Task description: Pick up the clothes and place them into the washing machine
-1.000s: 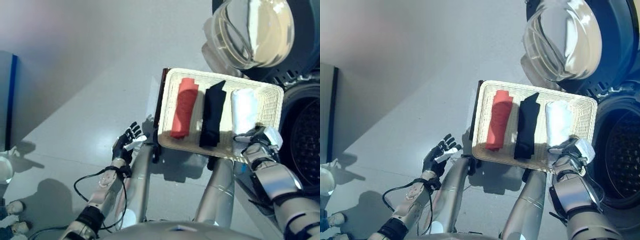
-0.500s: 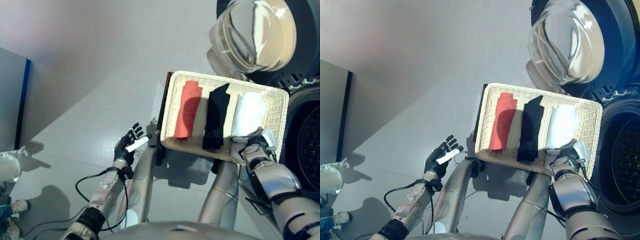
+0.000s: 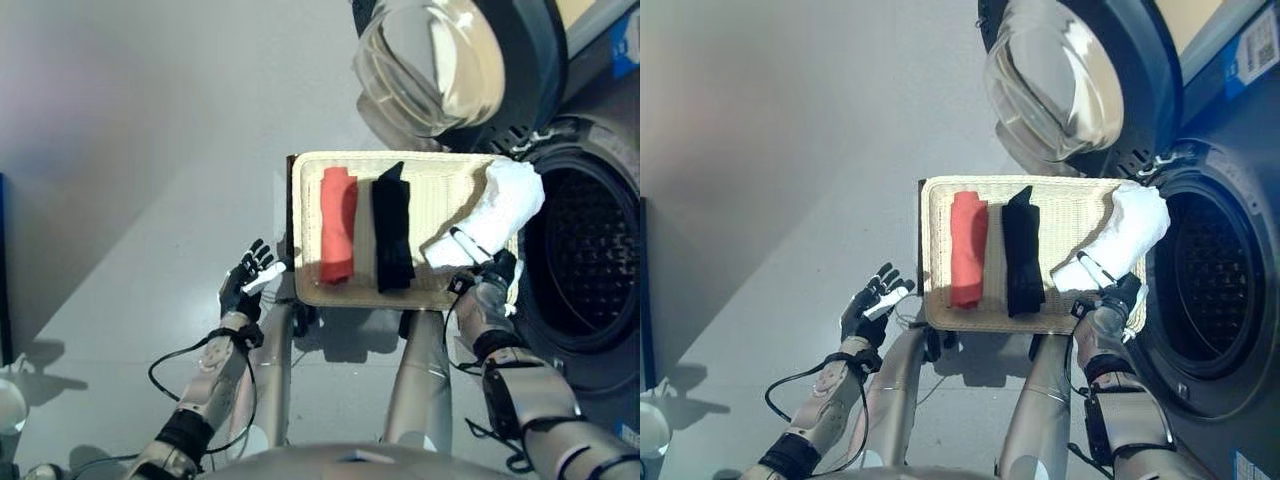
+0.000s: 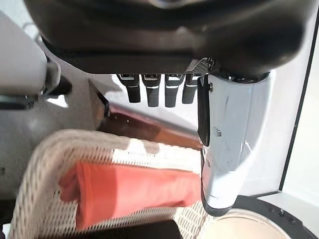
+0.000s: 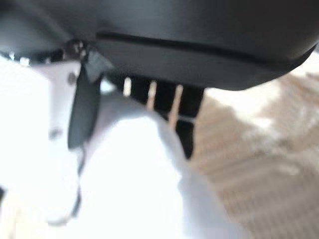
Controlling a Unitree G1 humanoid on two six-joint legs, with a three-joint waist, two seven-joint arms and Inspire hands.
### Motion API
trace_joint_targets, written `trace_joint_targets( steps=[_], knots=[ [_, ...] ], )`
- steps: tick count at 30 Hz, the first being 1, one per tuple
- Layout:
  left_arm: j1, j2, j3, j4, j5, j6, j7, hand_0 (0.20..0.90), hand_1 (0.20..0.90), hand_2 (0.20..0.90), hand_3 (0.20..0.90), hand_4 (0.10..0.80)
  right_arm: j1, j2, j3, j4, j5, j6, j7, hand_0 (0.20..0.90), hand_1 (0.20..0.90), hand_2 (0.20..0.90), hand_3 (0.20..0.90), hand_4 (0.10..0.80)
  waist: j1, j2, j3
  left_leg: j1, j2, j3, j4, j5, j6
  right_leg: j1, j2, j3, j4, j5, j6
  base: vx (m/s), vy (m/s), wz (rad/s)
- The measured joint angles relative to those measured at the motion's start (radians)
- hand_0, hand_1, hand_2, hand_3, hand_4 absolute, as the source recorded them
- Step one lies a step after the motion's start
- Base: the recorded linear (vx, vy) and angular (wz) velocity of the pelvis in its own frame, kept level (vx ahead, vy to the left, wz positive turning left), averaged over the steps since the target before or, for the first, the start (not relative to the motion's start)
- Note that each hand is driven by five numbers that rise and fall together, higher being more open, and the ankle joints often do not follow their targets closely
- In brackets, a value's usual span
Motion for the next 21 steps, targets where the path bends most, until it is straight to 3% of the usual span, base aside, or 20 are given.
trace_joint_targets(
  steps=[10, 16, 21],
  knots=[
    [0.005, -0.022, 0.019, 0.002, -0.047, -0.016, 0.005, 0.900, 0.900, 0.900, 0.900, 0.800, -0.015, 0.052, -0.142, -0.093, 0.250, -0.091, 0.023, 0.200, 0.200, 0.200, 0.200, 0.300, -0.007, -0.004, 0.009, 0.060, 0.000, 0.014, -0.066, 0.008, -0.007, 0.042, 0.003, 0.003, -0.047, 0.004, -0.001, 0.022, -0.006, -0.04],
    [0.006, -0.021, 0.014, 0.005, -0.068, -0.016, 0.004, 0.900, 0.900, 0.900, 0.900, 0.800, -0.112, 0.051, -0.344, -0.098, 0.500, -0.236, 0.017, 0.200, 0.200, 0.200, 0.200, 0.300, -0.009, -0.001, 0.019, 0.076, -0.002, 0.023, -0.078, 0.007, -0.006, 0.054, 0.001, 0.004, -0.061, 0.005, 0.001, 0.007, 0.003, -0.01],
    [0.006, -0.022, 0.004, 0.014, -0.069, -0.016, 0.003, 0.900, 0.900, 0.900, 0.900, 0.800, -0.104, 0.037, -0.386, -0.097, 0.554, -0.302, -0.004, 0.200, 0.200, 0.200, 0.200, 0.300, -0.024, -0.001, 0.019, 0.089, -0.001, 0.033, -0.089, 0.007, -0.006, 0.055, 0.004, 0.016, -0.066, 0.006, 0.001, 0.018, -0.006, -0.06]
  ],
)
